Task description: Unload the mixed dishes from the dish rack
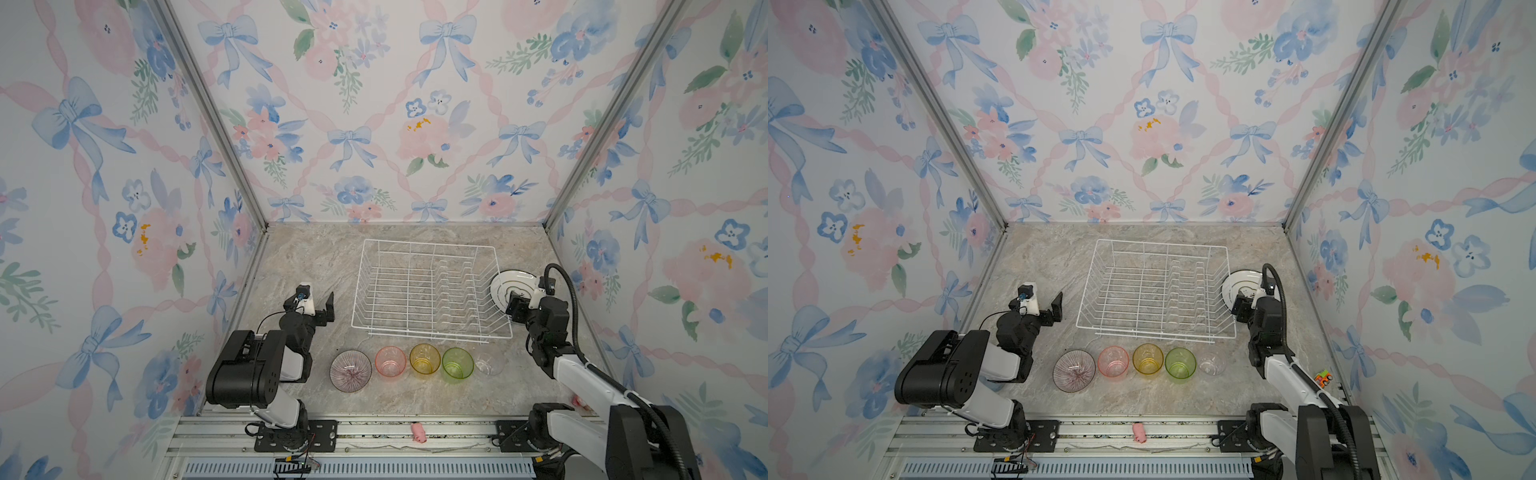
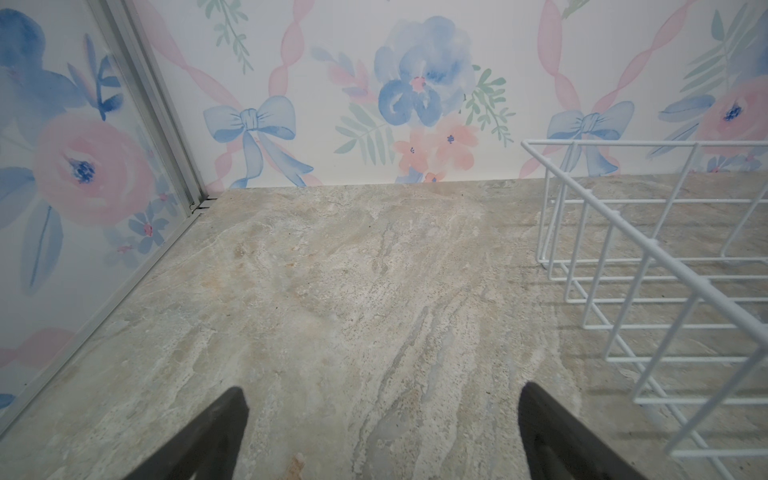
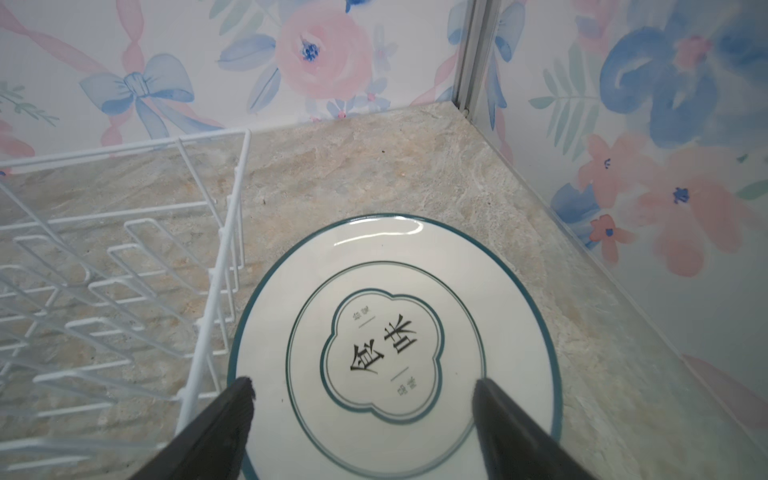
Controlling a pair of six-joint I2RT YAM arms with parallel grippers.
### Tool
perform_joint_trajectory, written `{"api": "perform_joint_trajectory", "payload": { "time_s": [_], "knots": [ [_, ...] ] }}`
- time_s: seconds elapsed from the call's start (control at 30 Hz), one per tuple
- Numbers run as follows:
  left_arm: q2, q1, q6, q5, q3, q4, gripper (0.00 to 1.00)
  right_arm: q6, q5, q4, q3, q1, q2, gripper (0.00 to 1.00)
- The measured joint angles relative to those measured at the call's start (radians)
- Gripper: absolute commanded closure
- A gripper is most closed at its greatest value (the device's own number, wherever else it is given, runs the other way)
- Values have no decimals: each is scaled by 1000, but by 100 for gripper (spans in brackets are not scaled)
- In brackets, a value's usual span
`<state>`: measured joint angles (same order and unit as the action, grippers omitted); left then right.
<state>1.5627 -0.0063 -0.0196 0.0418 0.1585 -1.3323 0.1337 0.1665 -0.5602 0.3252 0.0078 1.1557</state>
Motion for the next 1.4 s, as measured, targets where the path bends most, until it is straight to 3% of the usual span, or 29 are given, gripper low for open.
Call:
{"api": "perform_joint_trajectory", "payload": {
  "time_s": [0.3, 0.5, 0.6, 0.87, 1.4],
  "knots": [
    [0, 0, 2, 0, 0, -6, 2, -14, 4, -489, 36, 5, 337, 14],
    [0, 0, 2, 0, 0, -6, 2, -54, 11, -480, 56, 42, 358, 11],
    [0, -1, 10, 8, 0, -5, 2, -63, 18, -481, 56, 46, 359, 0],
    [0, -2, 39, 63, 8, 3, 2, -76, 45, -471, 64, 60, 359, 3],
    [0, -6, 44, 71, 24, 26, 2, -83, 52, -466, 67, 61, 359, 3]
  ]
}}
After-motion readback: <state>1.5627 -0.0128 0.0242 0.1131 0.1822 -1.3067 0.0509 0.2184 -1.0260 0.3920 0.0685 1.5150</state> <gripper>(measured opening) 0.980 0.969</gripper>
